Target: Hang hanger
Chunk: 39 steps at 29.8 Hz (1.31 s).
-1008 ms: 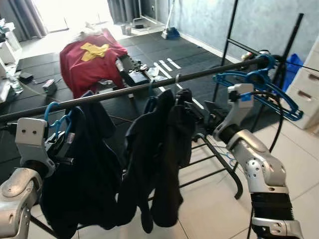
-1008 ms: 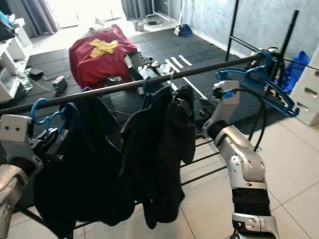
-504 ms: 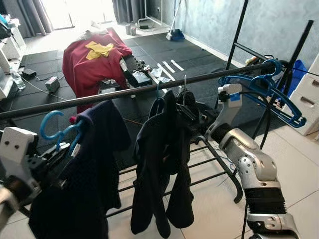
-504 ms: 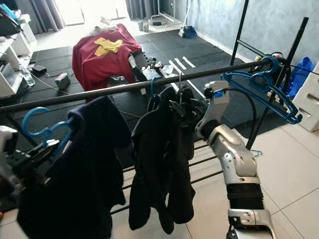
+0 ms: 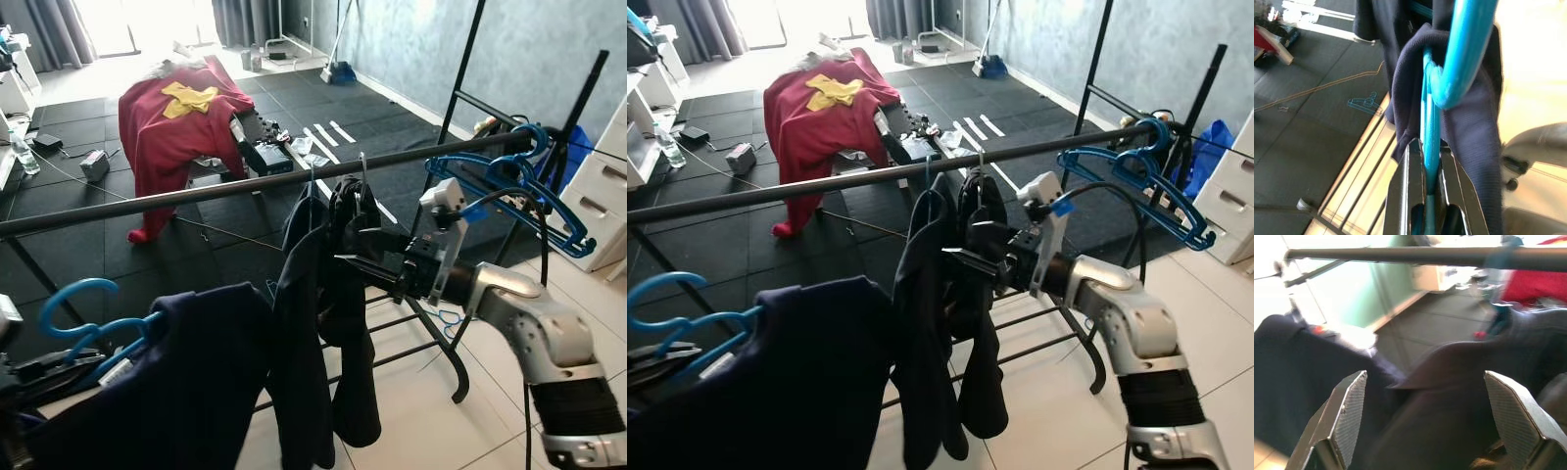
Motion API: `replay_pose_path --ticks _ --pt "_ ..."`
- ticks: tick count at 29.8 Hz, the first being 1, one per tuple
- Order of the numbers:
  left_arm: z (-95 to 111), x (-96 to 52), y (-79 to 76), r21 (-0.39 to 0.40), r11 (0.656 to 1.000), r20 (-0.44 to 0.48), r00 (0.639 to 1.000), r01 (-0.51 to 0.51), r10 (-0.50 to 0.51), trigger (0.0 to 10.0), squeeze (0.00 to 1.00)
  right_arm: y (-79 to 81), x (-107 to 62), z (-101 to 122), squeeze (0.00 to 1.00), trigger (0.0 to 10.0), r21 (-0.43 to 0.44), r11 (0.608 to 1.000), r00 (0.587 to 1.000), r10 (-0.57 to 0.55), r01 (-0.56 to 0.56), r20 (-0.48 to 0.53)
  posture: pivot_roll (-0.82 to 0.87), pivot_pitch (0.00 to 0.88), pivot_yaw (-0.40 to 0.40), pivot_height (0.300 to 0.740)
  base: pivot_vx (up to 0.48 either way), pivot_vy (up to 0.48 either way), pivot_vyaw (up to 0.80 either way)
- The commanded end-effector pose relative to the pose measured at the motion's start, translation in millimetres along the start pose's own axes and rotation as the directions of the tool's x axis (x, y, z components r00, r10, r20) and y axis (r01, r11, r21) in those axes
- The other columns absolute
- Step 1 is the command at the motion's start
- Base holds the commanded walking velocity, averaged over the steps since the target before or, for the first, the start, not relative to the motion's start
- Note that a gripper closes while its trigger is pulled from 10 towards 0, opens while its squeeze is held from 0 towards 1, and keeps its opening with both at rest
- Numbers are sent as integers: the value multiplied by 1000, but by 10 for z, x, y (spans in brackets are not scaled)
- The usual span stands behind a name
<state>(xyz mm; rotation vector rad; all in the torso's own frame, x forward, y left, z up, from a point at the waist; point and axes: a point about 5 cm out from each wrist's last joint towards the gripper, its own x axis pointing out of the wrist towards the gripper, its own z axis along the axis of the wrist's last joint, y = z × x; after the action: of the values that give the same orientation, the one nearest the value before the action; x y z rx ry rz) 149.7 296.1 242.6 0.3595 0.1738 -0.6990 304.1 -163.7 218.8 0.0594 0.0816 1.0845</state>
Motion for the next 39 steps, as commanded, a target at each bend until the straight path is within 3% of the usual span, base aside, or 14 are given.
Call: replay_pose_path --ticks 1,3,5,8,10,11,13,21,32,39 --pt "196 -78 40 53 998 67 997 23 -26 10000 0 96 0 17 0 10000 4 995 995 95 -95 -3 -70 9 -6 740 0 0 0" --pt "363 -133 35 73 995 159 984 68 -79 10000 0 150 -40 36 0 10000 11 987 987 163 -163 -3 -67 6 -5 740 0 0 0" --pt "363 -133 35 73 995 159 984 68 -79 10000 0 150 -40 36 0 10000 11 987 987 163 -163 -3 -67 6 -5 740 0 0 0" --pt "478 -123 18 87 991 236 965 99 -117 10000 0 141 -62 69 0 10000 8 986 986 166 -166 18 -68 7 -2 740 0 0 0" --pt "441 50 -18 29 995 269 958 97 -101 10000 0 94 -67 69 0 10000 9 992 992 124 -124 31 -72 8 0 740 0 0 0" --pt "441 50 -18 29 995 269 958 97 -101 10000 0 94 -67 69 0 10000 9 992 992 124 -124 31 -72 8 0 740 0 0 0" --pt "356 220 -92 -12 994 266 958 112 -104 10000 0 83 -91 60 0 10000 11 993 993 115 -115 26 -78 13 0 740 0 0 0" --pt "232 503 -230 -82 975 278 945 205 -175 10000 0 91 -189 38 0 10000 13 991 991 135 -135 -24 -96 14 5 740 -217 0 0" --pt "144 630 -193 -118 968 259 948 223 -187 10000 0 147 -265 -71 0 10000 32 987 982 159 -156 -102 -105 22 11 740 -301 0 0" --pt "192 705 -179 -109 969 277 943 223 -186 10000 0 137 -260 -82 0 10000 25 988 982 152 -150 -112 -106 25 11 740 -304 0 0"
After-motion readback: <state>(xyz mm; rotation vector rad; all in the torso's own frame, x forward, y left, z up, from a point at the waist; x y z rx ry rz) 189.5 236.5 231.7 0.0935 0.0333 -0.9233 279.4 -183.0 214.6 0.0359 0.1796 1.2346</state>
